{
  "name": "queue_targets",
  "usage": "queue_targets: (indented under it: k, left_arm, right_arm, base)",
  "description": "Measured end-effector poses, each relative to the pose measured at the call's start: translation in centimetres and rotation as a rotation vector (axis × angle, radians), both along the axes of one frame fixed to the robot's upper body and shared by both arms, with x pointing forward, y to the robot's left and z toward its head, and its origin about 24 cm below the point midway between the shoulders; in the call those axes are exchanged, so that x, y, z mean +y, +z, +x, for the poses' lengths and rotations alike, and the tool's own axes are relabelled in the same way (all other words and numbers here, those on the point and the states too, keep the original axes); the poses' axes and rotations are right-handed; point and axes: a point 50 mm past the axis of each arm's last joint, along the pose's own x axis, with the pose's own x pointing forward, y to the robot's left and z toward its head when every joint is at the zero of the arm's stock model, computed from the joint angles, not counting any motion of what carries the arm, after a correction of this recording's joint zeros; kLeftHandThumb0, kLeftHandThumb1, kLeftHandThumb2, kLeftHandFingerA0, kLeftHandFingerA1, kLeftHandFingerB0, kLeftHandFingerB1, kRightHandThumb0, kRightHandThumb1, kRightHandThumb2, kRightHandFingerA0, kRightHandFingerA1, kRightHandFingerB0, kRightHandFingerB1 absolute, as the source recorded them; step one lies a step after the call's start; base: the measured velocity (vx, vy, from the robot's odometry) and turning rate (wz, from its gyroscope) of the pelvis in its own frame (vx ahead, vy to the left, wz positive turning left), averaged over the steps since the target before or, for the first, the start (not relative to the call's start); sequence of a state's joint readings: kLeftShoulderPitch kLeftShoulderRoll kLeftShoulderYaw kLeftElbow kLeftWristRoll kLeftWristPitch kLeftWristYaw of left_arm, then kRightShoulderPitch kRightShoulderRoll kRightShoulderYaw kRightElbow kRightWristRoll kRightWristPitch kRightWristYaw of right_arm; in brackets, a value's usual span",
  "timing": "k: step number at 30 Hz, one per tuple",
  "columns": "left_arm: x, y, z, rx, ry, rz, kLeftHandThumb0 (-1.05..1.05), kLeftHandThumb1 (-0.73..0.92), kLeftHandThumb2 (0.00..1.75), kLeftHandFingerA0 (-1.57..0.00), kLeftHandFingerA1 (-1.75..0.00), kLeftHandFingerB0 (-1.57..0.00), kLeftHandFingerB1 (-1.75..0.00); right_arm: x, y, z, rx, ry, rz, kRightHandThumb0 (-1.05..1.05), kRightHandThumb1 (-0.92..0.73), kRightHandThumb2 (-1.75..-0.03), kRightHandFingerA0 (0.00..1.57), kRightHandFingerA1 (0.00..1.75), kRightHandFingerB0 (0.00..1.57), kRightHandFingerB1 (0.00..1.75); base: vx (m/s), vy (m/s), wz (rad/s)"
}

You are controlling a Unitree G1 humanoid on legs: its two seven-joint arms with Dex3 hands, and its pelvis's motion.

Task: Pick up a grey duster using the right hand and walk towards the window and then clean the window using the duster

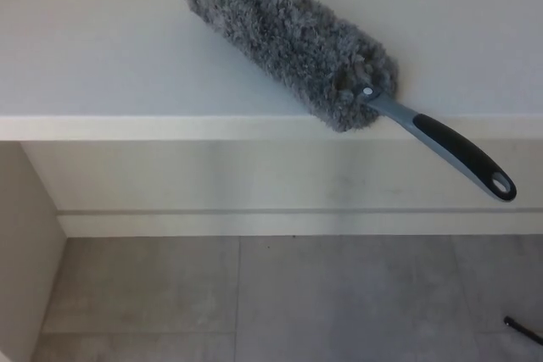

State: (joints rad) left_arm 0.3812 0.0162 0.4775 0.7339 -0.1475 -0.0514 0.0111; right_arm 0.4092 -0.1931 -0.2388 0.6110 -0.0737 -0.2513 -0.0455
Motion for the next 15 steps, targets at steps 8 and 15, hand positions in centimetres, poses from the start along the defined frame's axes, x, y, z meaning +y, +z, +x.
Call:
queue_targets:
  k: [8, 15]
  left_arm:
    - [-0.5, -0.4, 0.0, -0.021, 0.038, -0.015, 0.13, 0.55, 1.16, -1.06, -1.13, -0.87, -0.91]
    - [-1.0, -0.7, 0.4, -0.025, 0.033, -0.028, 0.14, 0.55, 1.17, -1.02, -1.11, -0.85, -0.9]
  right_arm:
    - [0.7, 2.2, 2.0, -0.151, 0.078, -0.075, -0.17, -0.59, -0.81, 0.74, 0.83, 0.44, 0.64]
    - [2.2, 6.6, 2.7, -0.333, 0.187, -0.206, -0.34, -0.59, -0.63, 0.48, 0.84, 0.22, 0.55]
  base:
    - [0.0, 0.0, 0.0]
    - [0.0, 0.0, 0.0]
